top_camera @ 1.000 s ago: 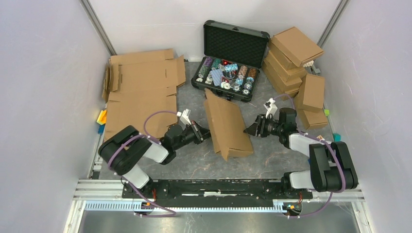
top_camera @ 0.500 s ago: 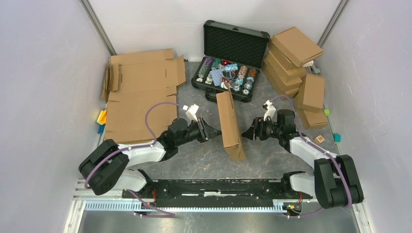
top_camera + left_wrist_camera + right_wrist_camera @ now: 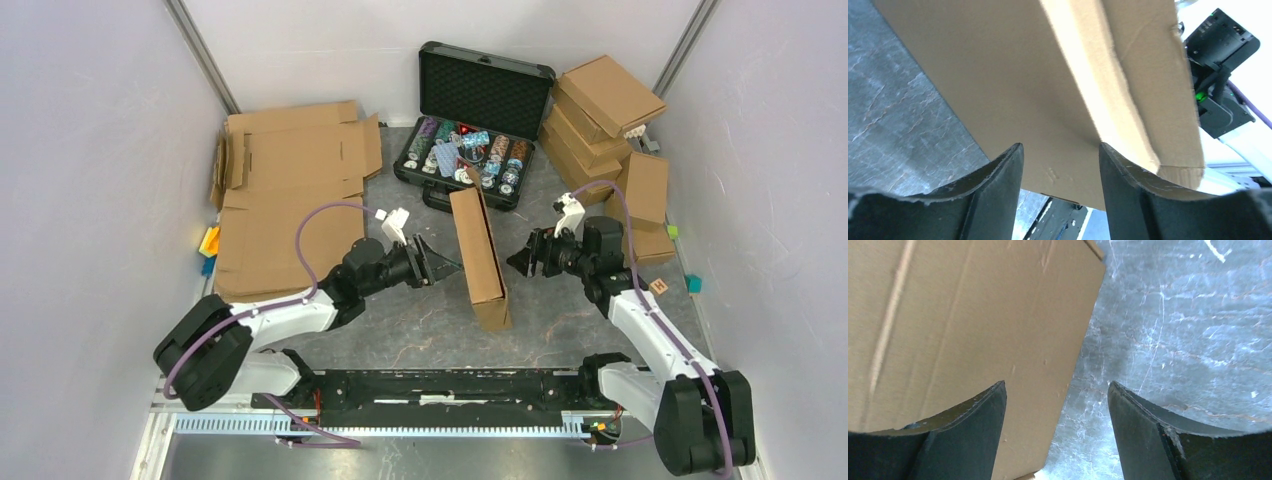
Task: Fold the paper box
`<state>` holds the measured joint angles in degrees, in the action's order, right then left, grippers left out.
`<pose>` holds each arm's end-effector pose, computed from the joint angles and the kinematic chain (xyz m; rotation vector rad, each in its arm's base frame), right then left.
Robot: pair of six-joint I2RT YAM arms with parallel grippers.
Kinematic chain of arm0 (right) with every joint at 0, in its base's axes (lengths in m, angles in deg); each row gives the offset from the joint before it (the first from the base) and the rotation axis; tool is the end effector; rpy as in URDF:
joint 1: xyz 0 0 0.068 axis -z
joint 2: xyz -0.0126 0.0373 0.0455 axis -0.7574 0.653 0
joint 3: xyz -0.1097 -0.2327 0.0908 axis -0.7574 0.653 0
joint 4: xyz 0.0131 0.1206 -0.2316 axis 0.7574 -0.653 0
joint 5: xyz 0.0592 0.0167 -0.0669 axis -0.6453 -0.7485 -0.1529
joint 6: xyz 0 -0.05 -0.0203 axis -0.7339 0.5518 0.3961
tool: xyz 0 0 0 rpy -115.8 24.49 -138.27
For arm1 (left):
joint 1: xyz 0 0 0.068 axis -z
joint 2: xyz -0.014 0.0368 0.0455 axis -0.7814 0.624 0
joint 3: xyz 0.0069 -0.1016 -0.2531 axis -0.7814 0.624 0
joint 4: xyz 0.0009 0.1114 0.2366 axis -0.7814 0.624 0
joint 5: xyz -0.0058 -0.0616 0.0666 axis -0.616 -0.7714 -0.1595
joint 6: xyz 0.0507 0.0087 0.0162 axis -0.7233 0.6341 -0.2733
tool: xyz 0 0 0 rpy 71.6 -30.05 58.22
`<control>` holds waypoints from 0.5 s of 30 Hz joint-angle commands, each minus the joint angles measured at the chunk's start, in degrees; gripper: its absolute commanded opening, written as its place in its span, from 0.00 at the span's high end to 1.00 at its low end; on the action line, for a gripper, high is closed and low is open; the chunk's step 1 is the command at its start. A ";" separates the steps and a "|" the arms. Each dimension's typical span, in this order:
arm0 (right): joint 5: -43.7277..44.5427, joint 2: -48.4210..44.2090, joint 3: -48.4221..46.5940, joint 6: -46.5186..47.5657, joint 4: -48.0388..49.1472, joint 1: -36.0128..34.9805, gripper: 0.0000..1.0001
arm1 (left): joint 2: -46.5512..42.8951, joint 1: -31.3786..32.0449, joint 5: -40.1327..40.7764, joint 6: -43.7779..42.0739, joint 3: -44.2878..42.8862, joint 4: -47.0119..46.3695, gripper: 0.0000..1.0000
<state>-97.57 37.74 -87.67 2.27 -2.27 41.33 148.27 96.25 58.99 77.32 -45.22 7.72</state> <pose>0.2036 0.0468 0.2066 -0.1887 2.1631 0.8162 0.1833 -0.1953 0.2077 0.0279 2.0267 -1.4319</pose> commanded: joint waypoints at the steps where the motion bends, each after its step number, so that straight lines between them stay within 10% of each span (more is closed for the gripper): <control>1: 1.58 -2.01 -3.58 1.71 -2.84 0.23 0.21 | -3.88 0.32 1.76 -2.41 -0.82 -0.71 0.33; 15: 2.14 -5.10 -6.94 1.69 -6.37 0.49 0.20 | 6.00 1.21 -1.51 -7.13 -13.98 11.00 0.30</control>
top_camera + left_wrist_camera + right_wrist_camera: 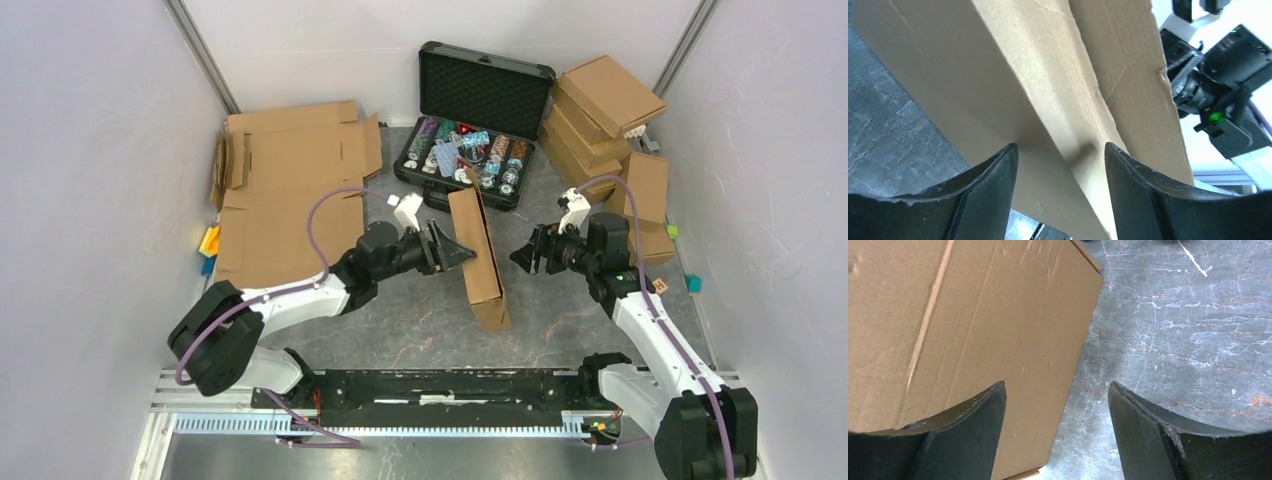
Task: Fold the paper box
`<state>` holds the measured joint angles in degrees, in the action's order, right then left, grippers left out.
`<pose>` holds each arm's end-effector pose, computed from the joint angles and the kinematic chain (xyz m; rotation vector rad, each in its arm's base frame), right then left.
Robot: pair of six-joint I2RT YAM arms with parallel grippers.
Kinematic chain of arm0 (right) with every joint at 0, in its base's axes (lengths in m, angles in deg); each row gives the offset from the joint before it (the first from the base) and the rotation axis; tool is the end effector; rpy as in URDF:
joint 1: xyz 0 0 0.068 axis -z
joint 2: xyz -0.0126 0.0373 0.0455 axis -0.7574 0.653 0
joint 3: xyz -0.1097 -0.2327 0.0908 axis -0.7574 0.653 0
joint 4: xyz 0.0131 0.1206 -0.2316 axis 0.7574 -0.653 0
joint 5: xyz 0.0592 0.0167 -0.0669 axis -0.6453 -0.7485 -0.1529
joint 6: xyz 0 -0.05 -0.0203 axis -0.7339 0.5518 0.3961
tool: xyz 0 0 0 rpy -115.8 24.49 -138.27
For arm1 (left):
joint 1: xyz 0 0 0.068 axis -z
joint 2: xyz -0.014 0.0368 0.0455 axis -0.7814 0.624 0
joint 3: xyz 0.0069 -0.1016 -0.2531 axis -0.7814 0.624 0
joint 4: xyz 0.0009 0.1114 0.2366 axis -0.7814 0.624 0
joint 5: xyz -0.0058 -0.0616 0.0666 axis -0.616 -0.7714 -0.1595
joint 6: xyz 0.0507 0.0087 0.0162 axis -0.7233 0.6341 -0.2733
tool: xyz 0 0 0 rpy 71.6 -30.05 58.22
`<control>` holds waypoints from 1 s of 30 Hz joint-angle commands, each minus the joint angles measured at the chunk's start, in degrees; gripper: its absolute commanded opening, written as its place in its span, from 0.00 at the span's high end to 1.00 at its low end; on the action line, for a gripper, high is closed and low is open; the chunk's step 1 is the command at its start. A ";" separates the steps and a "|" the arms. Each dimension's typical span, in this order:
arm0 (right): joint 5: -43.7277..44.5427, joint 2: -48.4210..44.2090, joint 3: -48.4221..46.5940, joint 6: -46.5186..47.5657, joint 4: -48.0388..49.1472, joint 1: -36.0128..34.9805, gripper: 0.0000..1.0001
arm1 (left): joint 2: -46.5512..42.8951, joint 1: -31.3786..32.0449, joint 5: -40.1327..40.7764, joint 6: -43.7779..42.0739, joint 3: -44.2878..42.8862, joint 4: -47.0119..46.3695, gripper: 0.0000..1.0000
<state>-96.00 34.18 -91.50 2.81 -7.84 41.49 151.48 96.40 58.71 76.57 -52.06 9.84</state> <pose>0.1999 0.0449 0.2317 -0.1880 2.1322 0.7767 0.1991 -0.2123 0.2276 0.0530 1.9962 -1.4425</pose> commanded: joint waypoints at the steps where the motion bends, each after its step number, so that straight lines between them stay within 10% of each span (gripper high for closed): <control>1: 0.74 -1.71 -3.16 1.32 -1.12 0.38 0.20 | 3.75 1.29 -0.72 -8.03 -9.36 12.45 0.30; 11: 7.17 -12.34 -6.66 -0.11 -3.33 2.26 0.20 | 11.33 5.46 5.59 -16.71 -21.10 32.60 0.35; 30: -11.21 -13.74 -10.35 -0.92 -12.17 -0.52 0.02 | 8.85 6.58 2.68 -13.17 -22.70 27.68 0.26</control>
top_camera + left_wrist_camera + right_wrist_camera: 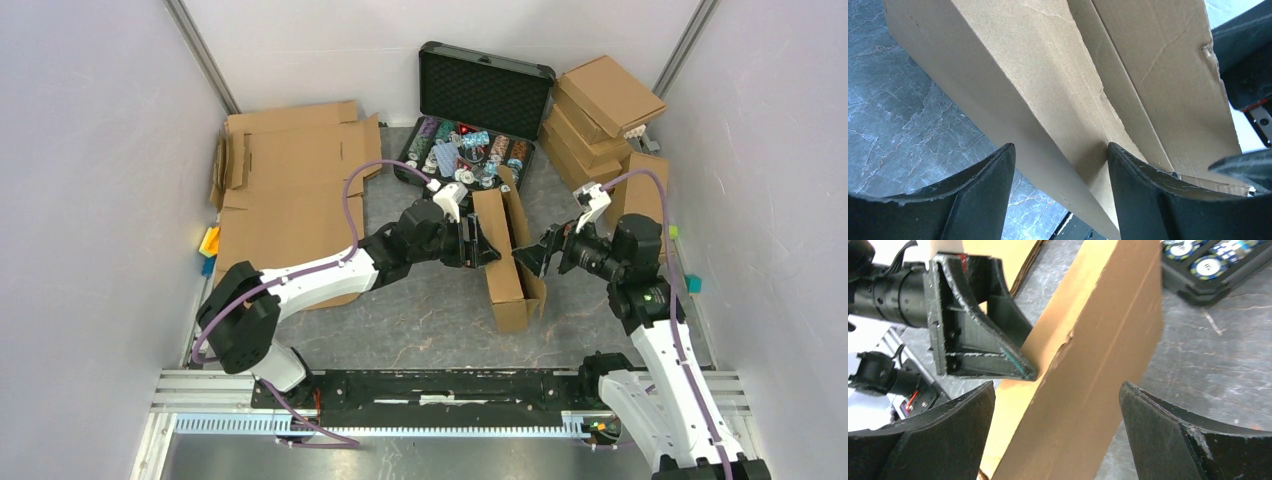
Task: Fold the paper box
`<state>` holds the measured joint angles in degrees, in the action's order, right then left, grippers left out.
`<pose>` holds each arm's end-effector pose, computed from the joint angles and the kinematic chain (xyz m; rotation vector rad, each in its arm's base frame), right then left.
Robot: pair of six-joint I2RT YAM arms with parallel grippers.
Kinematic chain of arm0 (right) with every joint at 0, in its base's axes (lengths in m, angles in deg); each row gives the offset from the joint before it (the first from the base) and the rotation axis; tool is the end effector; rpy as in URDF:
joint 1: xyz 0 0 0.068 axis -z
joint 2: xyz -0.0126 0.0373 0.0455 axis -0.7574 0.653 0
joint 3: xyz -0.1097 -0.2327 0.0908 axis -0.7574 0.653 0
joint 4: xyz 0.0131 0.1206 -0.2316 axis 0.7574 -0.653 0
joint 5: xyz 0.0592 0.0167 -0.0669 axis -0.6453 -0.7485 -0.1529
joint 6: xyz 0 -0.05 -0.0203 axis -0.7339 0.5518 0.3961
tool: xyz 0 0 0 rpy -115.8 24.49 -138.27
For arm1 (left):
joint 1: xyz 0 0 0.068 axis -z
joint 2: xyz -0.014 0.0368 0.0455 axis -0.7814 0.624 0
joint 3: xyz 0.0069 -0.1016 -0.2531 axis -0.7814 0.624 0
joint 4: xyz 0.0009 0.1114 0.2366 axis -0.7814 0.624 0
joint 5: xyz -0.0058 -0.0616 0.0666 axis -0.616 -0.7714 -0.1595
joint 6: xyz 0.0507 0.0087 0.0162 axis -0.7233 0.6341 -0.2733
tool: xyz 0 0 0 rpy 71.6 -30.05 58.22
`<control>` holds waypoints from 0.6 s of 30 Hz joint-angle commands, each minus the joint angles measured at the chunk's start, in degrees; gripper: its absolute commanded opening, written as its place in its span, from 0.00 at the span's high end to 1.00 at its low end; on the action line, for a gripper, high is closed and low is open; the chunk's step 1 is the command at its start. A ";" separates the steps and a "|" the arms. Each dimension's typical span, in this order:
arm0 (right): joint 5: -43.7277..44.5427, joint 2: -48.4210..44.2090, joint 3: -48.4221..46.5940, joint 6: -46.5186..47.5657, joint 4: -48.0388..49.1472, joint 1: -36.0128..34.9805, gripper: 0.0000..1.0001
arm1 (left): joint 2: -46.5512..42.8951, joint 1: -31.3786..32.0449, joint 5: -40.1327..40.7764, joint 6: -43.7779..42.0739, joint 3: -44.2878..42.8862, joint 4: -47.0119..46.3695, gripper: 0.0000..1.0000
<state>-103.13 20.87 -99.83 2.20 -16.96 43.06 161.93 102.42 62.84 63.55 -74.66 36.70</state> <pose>0.1608 0.0388 0.3066 -0.2965 1.9052 0.8584 0.2162 -0.2782 0.2554 0.3166 2.1950 -1.1732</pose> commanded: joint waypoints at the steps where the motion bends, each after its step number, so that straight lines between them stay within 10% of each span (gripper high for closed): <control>1: -2.79 -0.63 -2.95 0.20 -4.72 -3.27 0.02 | -1.82 0.57 -1.45 0.16 -0.17 0.53 0.25; 18: 22.06 5.96 -8.68 0.72 -17.10 -24.79 0.02 | 1.03 3.32 -0.78 4.20 -3.06 -3.12 0.27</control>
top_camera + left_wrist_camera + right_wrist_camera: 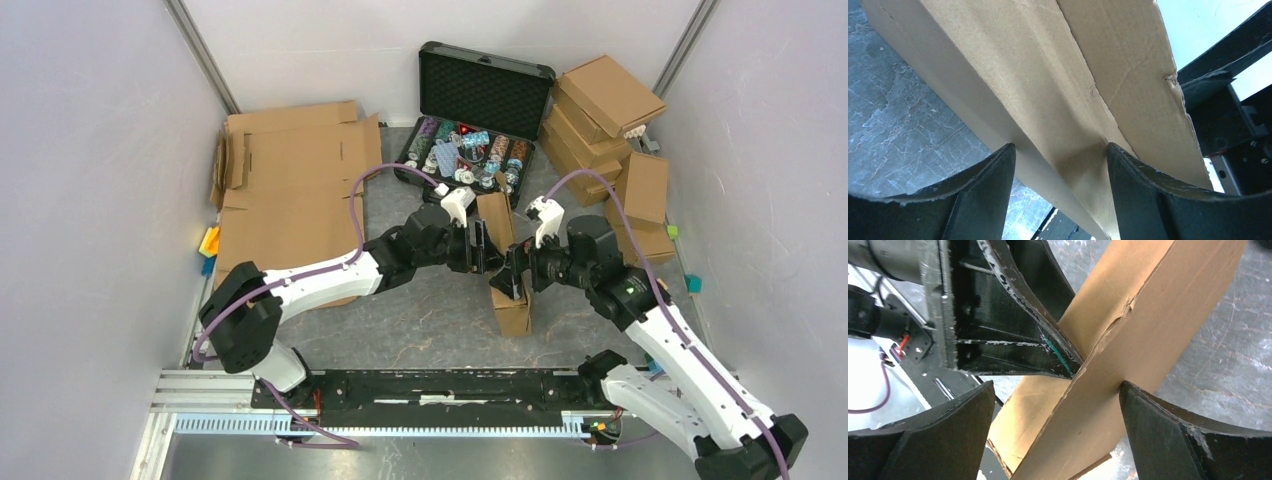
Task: Fold the paper box
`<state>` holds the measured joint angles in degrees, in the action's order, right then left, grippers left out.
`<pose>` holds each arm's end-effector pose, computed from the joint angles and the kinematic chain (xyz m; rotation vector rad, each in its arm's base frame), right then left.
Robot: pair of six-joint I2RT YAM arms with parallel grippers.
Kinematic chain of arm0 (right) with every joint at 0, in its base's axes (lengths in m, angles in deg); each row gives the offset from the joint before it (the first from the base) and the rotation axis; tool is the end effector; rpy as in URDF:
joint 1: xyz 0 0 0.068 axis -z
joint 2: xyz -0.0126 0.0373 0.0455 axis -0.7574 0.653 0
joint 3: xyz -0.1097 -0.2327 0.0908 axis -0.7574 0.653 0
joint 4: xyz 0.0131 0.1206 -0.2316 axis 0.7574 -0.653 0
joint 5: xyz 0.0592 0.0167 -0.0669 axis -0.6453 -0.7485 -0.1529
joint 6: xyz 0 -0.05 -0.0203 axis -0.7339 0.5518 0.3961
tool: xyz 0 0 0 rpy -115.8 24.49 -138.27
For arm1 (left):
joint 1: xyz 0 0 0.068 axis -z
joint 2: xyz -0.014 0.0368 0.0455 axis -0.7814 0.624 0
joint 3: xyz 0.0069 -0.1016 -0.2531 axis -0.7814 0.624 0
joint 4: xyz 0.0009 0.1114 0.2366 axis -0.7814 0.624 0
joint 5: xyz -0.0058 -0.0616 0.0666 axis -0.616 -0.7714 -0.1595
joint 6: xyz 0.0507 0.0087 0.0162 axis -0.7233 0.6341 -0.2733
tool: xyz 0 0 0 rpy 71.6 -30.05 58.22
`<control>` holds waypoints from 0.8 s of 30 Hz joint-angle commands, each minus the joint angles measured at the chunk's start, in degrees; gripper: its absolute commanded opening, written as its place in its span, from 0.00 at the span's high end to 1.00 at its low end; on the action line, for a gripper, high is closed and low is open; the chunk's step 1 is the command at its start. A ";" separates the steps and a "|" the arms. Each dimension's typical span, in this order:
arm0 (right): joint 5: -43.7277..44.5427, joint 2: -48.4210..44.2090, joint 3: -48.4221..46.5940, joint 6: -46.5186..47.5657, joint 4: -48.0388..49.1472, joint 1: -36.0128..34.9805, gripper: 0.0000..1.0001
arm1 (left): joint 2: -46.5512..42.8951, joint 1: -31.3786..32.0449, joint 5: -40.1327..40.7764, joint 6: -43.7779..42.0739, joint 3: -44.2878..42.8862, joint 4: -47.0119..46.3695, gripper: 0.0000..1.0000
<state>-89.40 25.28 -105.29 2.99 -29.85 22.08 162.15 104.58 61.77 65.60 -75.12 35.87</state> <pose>0.1463 0.0906 0.3046 -0.4916 2.1267 0.8466 0.2063 -0.2881 0.2584 0.3356 2.1967 -1.2403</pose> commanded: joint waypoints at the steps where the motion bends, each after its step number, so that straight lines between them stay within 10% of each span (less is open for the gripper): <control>1: 9.36 1.76 -3.46 -0.29 -4.69 -5.18 0.02 | 0.90 1.28 0.70 2.27 -2.62 -2.28 0.27; 12: 28.81 9.56 -11.37 -3.14 -14.88 -19.54 0.07 | -0.21 2.42 5.10 2.92 -2.38 -1.96 0.26; 24: 27.24 3.97 -12.40 -3.52 -13.50 -19.53 0.02 | -7.10 2.05 1.55 5.61 4.44 -7.55 0.28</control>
<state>-61.38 30.94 -115.80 0.34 -44.34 2.73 158.26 106.48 65.83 68.42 -72.15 33.69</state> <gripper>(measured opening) 0.971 0.749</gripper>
